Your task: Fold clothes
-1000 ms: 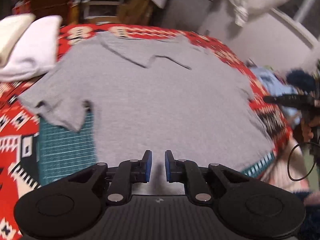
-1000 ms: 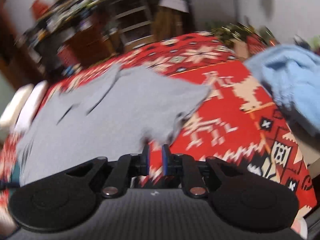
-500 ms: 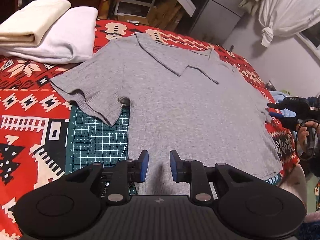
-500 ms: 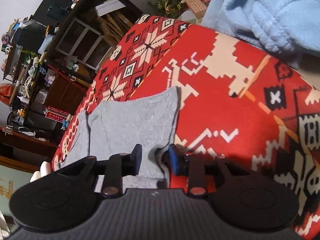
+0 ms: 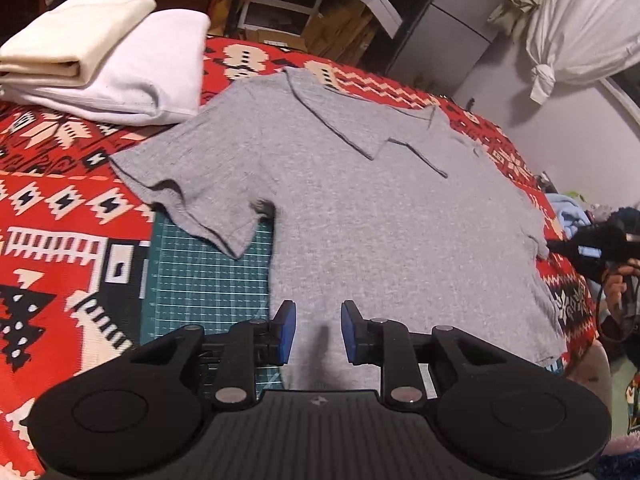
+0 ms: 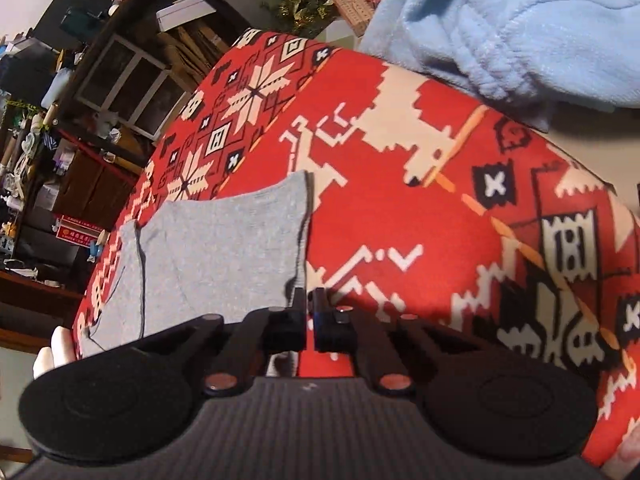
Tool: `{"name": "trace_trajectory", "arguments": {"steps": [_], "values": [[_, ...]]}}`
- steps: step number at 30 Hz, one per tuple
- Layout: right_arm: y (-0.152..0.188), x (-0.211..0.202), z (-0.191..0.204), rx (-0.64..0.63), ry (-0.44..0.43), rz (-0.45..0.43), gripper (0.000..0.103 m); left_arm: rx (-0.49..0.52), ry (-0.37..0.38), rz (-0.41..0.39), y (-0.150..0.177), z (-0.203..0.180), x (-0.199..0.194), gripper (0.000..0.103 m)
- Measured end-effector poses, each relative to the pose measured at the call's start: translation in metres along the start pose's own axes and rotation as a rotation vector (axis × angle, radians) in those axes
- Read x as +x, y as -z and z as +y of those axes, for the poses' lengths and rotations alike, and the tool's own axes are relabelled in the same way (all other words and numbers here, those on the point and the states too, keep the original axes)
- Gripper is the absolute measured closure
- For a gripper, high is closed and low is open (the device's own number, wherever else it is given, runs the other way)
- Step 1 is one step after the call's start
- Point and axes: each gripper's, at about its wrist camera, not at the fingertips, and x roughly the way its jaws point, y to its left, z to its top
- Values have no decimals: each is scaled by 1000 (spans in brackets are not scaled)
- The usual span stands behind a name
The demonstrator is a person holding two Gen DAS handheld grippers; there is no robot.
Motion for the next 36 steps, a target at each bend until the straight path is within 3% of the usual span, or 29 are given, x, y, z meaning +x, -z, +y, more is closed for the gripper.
{"name": "trace_trajectory", "arguments": {"steps": [5,11,17,21,29,31,36], "values": [[7,-20,-7,-24,-8,-25,93,-84,-15,-39,-4,25,-6,79],[23,-45,-7,-52,-90,-33,93,-379,10,-138,-17,78,-5,79],[37,-61,0,-86,-130,-36,93,-558,13,-187,-40,112,7,78],[42,-65,-1,-84,-135,-31,92,-672,69,-204,-47,126,13,78],[47,-65,-5,-78,-134,-20,93,-739,106,-143,-49,129,31,79],[47,-65,-5,-80,-135,-19,92,-751,107,-151,-47,131,35,100],[48,-69,-5,-83,-131,-23,91,-726,34,-168,-43,127,26,102]]}}
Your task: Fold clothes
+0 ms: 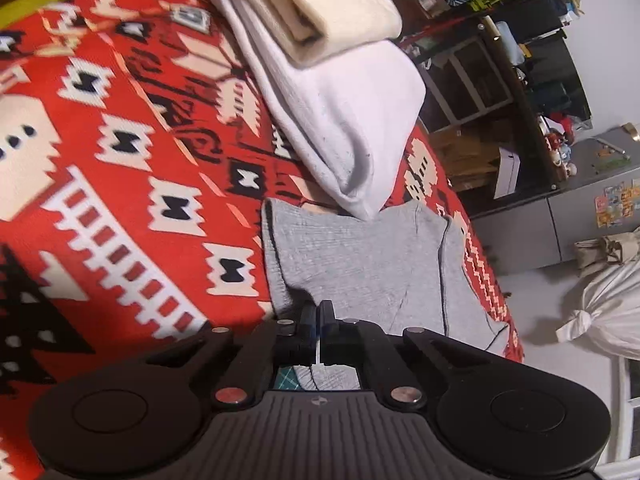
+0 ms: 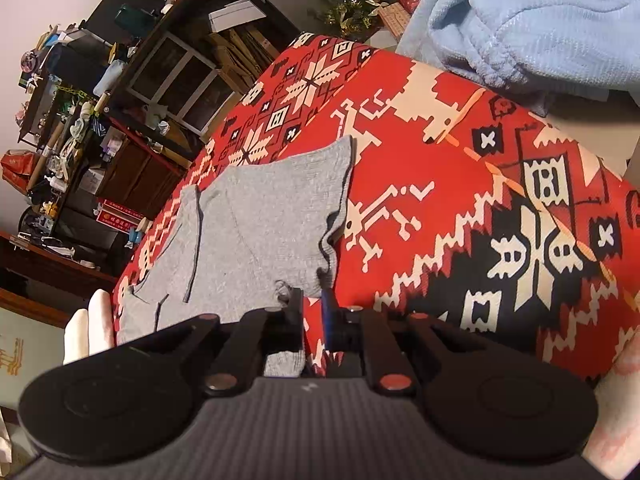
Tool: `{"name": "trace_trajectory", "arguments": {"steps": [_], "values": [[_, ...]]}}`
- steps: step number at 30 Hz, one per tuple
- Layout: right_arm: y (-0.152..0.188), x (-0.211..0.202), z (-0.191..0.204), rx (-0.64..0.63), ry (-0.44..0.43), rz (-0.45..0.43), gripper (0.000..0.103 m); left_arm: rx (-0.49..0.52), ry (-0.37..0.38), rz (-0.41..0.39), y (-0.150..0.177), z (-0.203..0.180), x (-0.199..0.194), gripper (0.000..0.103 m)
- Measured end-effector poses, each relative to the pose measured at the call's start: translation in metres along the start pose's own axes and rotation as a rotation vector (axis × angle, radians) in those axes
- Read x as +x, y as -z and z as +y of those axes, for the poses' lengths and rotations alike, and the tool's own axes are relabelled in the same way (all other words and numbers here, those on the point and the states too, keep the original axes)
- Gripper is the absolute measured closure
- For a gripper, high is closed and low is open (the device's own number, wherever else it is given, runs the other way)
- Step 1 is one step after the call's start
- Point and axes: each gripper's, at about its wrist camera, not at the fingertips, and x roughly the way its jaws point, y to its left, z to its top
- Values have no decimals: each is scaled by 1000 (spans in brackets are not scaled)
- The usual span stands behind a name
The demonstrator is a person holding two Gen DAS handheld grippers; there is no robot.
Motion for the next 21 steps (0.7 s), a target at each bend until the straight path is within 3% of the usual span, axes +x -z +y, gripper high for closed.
{"name": "trace_trajectory", "arguments": {"steps": [9,13,15,19,21], "values": [[4,6,2,-7,0,18,87,107,-79,2,0,0,-4,101],[7,4,13,-95,25,11,84,180,-121,0,1,-11,-3,99],[10,4,21,-164,53,4,82,238,-150,-7,5,-17,-4,92],[23,3,42,-358,121,-5,74,365,-201,-34,17,-30,-9,70],[31,4,54,-454,142,-7,66,443,-230,-51,25,-38,-13,67]]}}
